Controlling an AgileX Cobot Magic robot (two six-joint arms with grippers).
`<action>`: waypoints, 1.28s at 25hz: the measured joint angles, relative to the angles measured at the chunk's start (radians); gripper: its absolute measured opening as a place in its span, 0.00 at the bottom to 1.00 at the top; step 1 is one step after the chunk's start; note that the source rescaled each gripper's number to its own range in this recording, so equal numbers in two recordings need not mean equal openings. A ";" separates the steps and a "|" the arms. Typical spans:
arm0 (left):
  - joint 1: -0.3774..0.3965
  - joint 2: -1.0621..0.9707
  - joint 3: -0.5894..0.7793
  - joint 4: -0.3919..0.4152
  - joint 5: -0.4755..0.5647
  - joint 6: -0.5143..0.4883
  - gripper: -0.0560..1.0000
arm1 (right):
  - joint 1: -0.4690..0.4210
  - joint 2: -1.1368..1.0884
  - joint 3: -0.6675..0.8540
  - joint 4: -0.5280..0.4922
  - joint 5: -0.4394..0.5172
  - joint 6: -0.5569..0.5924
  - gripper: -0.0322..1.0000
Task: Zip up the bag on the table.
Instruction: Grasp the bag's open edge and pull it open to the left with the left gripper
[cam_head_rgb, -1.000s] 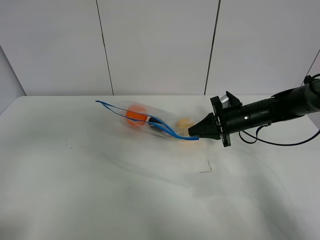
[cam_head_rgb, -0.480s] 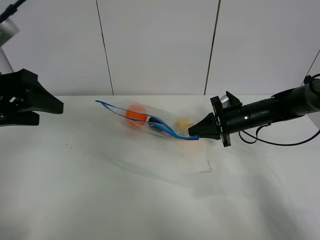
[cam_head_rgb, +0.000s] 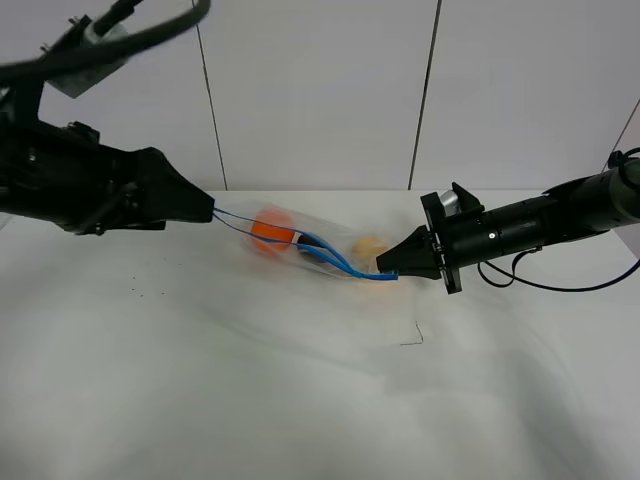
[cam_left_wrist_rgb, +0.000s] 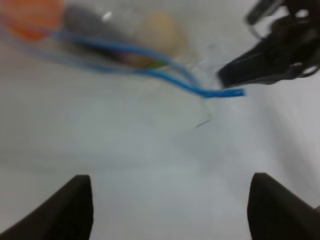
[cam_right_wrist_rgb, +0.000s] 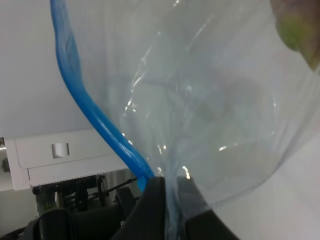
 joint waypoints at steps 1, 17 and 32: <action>-0.032 0.013 0.000 0.000 -0.028 0.033 1.00 | 0.000 0.000 0.000 0.000 0.000 0.000 0.04; -0.248 0.335 0.000 0.153 -0.459 1.242 0.99 | 0.000 0.000 0.000 0.000 0.000 0.000 0.04; -0.475 0.494 0.002 0.150 -0.896 1.327 0.96 | 0.000 0.000 0.000 0.000 0.000 0.002 0.04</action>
